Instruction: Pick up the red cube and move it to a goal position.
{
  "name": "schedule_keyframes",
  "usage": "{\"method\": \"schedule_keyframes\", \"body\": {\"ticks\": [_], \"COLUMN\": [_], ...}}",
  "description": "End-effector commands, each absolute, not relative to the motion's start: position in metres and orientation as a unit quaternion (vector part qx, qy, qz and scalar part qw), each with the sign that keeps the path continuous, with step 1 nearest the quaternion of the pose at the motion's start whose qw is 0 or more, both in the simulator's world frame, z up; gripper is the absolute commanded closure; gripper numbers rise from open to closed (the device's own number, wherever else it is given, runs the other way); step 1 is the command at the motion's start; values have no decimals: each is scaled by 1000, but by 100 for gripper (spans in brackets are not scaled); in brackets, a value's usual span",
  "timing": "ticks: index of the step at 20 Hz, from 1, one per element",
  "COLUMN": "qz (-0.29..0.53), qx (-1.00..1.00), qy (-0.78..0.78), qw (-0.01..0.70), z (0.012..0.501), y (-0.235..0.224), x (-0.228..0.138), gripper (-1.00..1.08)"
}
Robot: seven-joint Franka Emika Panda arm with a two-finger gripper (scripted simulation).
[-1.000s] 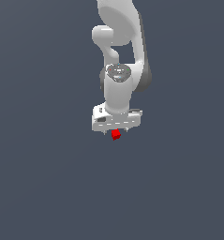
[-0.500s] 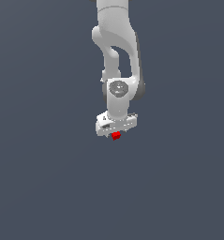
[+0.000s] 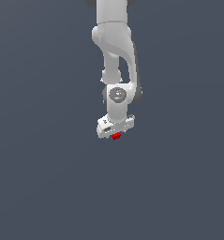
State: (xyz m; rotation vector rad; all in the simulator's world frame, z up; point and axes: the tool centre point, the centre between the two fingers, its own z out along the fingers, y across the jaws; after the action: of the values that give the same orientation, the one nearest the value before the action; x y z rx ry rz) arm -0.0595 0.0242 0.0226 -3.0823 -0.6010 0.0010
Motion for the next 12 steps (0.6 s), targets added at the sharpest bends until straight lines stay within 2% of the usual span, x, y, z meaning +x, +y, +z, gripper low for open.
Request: {"method": "schedule_keyframes", "body": {"ticks": [1, 2, 12], "qz": [0, 0, 0], "qx": [-981, -981, -981], "qy": [-194, -194, -194], "qw": [0, 0, 0], "z": [20, 20, 21], "y": [24, 24, 24], "x": [-60, -60, -60], "gripper": [-92, 108, 108]}}
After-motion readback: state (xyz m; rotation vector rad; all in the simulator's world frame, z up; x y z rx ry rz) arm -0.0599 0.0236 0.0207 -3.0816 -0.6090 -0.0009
